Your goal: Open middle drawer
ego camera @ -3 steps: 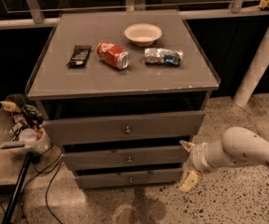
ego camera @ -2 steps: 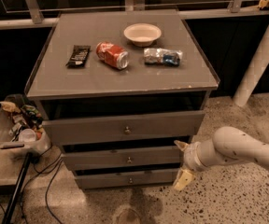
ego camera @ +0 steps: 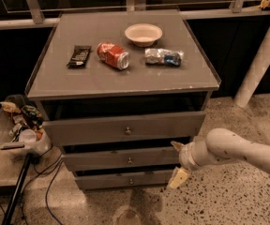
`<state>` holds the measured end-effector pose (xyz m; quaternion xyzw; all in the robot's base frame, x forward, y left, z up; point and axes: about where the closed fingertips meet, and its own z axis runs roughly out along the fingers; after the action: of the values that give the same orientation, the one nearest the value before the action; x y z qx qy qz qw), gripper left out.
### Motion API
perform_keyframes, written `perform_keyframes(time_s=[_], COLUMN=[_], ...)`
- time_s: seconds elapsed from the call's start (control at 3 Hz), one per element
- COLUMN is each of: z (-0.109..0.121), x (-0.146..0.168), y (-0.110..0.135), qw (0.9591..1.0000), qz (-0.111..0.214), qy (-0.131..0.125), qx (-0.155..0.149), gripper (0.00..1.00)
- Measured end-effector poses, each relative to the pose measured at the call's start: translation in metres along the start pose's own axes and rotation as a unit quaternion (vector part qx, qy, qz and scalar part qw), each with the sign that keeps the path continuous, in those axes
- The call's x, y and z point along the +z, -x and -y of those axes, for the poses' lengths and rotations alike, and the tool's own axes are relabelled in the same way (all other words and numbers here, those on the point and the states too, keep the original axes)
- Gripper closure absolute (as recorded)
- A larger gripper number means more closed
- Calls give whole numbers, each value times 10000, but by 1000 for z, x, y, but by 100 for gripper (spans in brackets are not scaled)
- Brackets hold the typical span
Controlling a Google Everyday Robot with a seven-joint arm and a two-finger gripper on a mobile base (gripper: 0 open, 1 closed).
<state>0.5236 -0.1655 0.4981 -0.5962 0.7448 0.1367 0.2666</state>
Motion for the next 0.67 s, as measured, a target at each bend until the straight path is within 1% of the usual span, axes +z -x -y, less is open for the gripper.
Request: perform_keyframes(time_s=[0.33, 0.67], z=[5, 6], x=[15, 31], y=[1, 4], qw=[10000, 9999], qz=[14, 76], qy=[-17, -66], qx=[-26, -126], gripper=[0, 0])
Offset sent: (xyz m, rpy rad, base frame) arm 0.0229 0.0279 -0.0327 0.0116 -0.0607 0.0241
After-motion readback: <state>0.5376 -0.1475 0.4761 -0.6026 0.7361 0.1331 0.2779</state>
